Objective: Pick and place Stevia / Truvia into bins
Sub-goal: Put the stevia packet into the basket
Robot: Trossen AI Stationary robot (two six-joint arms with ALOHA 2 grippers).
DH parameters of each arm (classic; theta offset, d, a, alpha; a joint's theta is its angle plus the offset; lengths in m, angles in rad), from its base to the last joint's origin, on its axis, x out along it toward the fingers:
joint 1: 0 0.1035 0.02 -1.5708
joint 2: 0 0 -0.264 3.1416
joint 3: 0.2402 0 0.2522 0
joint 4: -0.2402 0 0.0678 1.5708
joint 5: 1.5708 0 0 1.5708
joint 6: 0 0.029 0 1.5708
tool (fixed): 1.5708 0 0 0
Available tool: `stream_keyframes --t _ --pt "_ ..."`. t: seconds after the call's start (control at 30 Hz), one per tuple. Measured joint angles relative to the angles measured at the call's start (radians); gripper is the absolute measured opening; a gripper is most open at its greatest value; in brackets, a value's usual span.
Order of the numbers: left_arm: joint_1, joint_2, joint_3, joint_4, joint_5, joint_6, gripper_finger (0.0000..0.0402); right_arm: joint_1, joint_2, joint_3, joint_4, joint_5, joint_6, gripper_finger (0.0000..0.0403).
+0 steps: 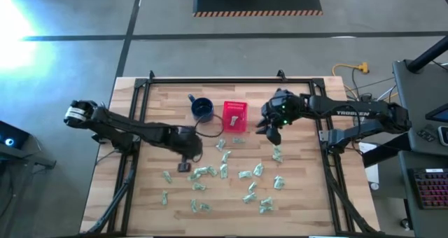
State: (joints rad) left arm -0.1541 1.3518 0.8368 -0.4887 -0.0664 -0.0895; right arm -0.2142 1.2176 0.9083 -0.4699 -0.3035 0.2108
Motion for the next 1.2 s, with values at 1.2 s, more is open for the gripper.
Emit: stream_keyframes --t 1.2 --pt "0.277 0.473 0.427 0.299 -0.212 0.262 0.0007 0.191 -0.001 -0.136 -0.249 0.124 0.289 0.0122"
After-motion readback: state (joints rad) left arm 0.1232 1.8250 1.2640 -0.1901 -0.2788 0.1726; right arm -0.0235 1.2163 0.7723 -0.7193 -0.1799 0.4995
